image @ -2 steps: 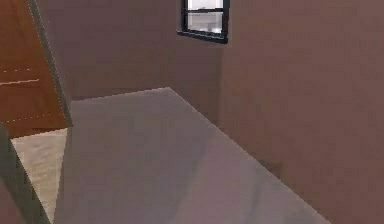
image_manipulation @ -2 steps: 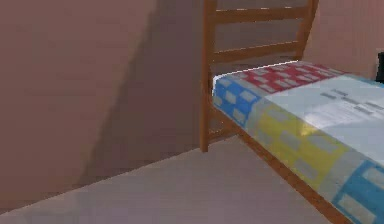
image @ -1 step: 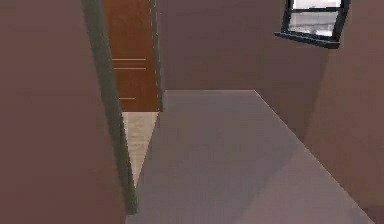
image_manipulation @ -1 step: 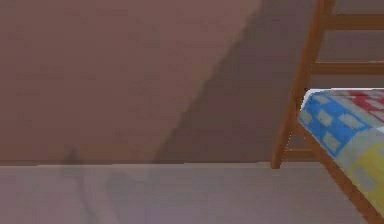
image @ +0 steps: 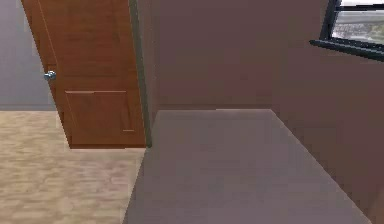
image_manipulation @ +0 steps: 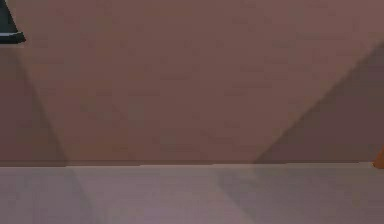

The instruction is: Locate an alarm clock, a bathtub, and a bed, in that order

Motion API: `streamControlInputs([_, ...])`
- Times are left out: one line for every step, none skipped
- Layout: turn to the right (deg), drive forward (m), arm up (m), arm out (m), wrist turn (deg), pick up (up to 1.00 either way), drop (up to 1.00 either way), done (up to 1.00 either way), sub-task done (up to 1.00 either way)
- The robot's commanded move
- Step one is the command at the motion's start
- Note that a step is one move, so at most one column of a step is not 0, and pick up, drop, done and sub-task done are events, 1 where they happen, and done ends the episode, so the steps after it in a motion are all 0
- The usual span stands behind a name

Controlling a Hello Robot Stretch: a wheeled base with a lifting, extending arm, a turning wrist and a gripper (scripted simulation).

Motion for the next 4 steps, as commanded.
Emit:
streamControlInputs([-3.0,0.00,0.00,0.00,0.0,0.00,0.00,0.00,0.00])
streamControlInputs([45.0,0.00,0.00,0.00,0.0,0.00,0.00,0.00,0.00])
streamControlInputs([45.0,0.00,0.00,0.00,0.0,0.00,0.00,0.00,0.00])
streamControlInputs([12.0,0.00,0.00,0.00,0.0,0.00,0.00,0.00,0.00])
